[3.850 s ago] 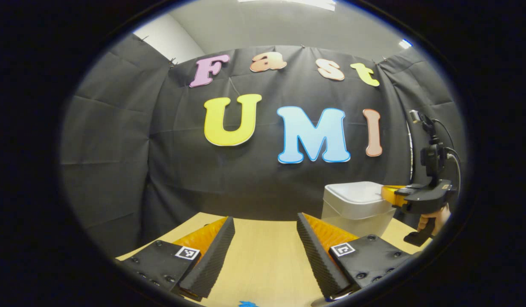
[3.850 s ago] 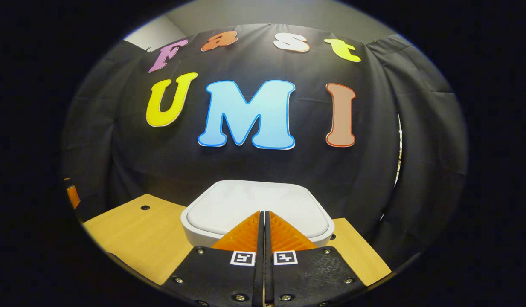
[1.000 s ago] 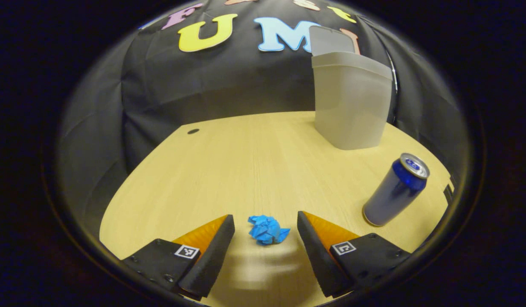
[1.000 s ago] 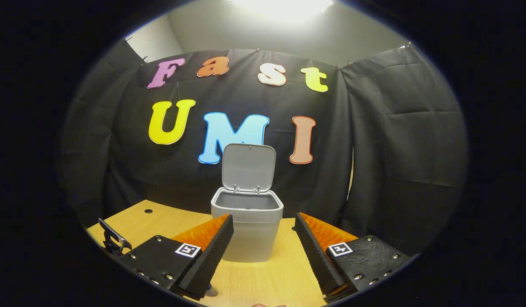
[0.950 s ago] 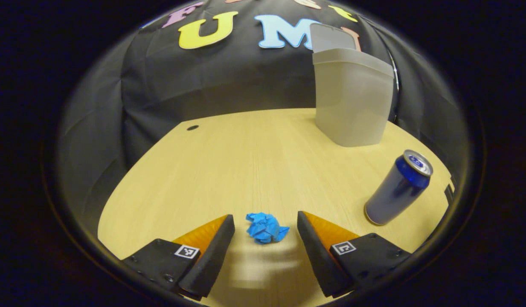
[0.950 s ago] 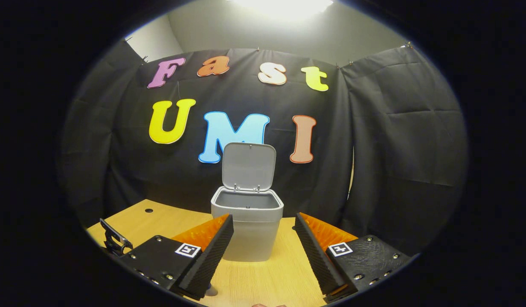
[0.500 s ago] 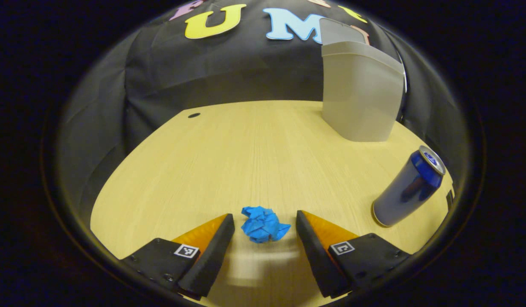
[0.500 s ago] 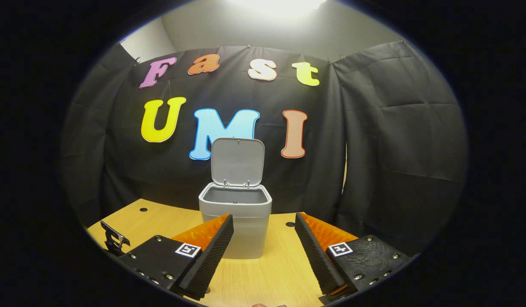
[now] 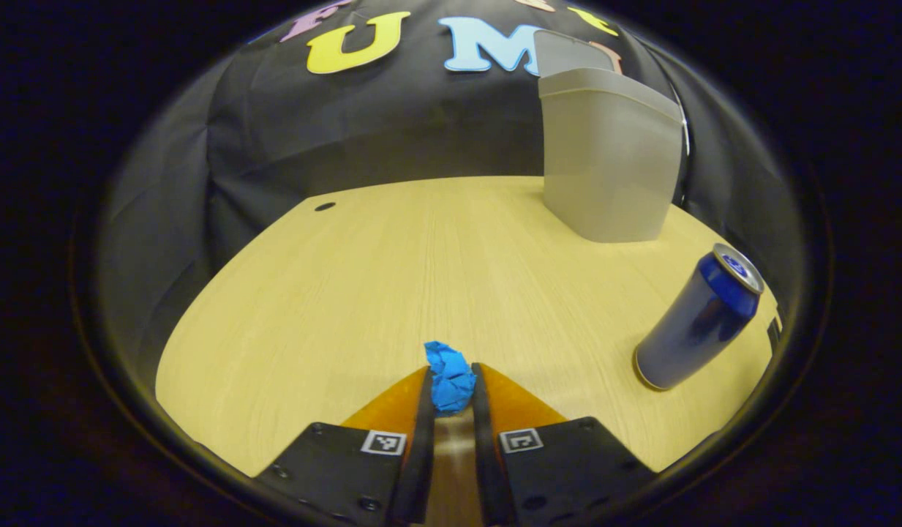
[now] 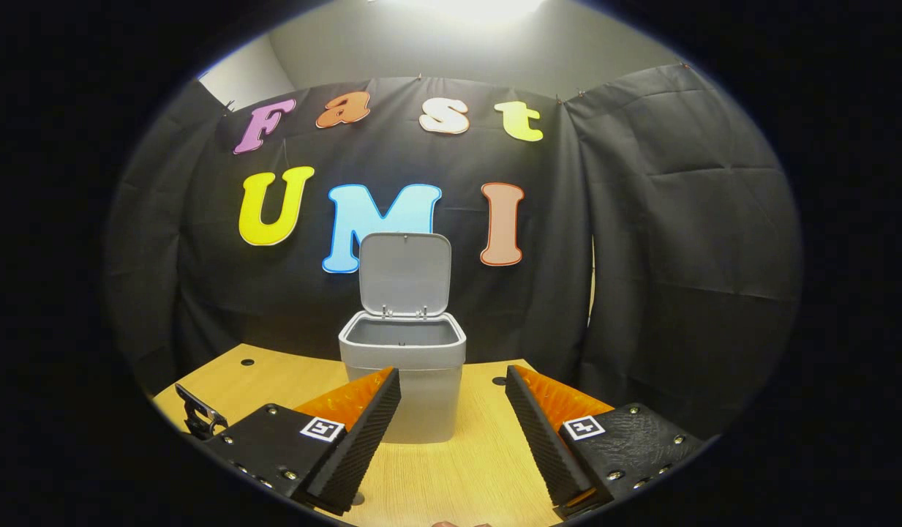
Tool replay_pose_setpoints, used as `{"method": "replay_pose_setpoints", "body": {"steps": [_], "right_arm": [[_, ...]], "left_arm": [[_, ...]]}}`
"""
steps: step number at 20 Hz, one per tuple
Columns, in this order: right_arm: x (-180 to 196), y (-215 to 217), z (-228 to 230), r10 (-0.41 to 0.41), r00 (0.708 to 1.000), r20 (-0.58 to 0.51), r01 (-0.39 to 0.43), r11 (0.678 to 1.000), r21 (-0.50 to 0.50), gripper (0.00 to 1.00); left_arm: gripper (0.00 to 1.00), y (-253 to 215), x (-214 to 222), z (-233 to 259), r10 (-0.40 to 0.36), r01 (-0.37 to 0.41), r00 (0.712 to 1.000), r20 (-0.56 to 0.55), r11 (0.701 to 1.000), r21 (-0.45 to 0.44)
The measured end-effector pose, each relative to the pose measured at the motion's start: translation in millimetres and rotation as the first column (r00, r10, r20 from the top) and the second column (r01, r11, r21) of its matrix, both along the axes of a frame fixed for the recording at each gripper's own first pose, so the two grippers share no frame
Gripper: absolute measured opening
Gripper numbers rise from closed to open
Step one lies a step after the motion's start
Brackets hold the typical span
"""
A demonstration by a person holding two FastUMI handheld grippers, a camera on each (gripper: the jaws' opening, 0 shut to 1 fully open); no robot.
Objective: Press the lid of the desktop garbage bin to open it, pick up the crumpled paper on the desktop and throw it into the bin, then pick up the pop can on the desktop and drop it into the bin, and finally close the garbage bin lid.
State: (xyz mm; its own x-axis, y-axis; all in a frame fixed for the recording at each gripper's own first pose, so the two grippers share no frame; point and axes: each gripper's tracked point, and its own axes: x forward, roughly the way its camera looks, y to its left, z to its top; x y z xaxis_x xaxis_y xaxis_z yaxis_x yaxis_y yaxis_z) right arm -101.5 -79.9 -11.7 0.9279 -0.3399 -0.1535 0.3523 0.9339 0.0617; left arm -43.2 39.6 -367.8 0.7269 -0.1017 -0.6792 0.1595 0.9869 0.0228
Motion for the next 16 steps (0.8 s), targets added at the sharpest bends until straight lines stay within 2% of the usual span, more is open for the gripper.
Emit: {"method": "replay_pose_setpoints", "body": {"steps": [2,3,7,8,13,16], "right_arm": [[-1.1,-4.0,-1.9,-0.007,1.000,-0.001,0.007,1.000,0.006,0.93],[-2.0,-6.1,-0.4,-0.011,1.000,0.002,0.011,1.000,0.006,0.93],[-2.9,-12.6,1.3,-0.013,1.000,0.016,0.013,1.000,0.004,0.93],[-2.0,-12.5,0.7,-0.009,1.000,0.019,0.009,1.000,0.006,0.93],[0.9,-10.1,-3.3,0.022,0.999,0.037,-0.023,0.999,0.025,0.93],[1.3,-12.0,-6.0,0.039,0.998,0.043,-0.040,0.999,0.037,0.93]], "left_arm": [[0.19,2.6,-2.3,3.1,0.010,-0.010,1.000,-0.010,1.000,-0.009],[0.22,4.1,-2.0,6.2,0.021,-0.021,1.000,-0.011,1.000,-0.015],[0.19,-5.5,10.8,49.3,0.040,-0.038,0.998,0.050,0.998,-0.041],[0.22,-10.5,16.1,64.8,0.038,-0.034,0.997,0.071,0.998,-0.051],[0.19,-41.0,41.7,140.6,0.014,0.002,0.981,0.192,0.997,-0.083],[0.21,-61.7,56.7,180.9,0.000,0.026,0.968,0.252,0.995,-0.099]]}}
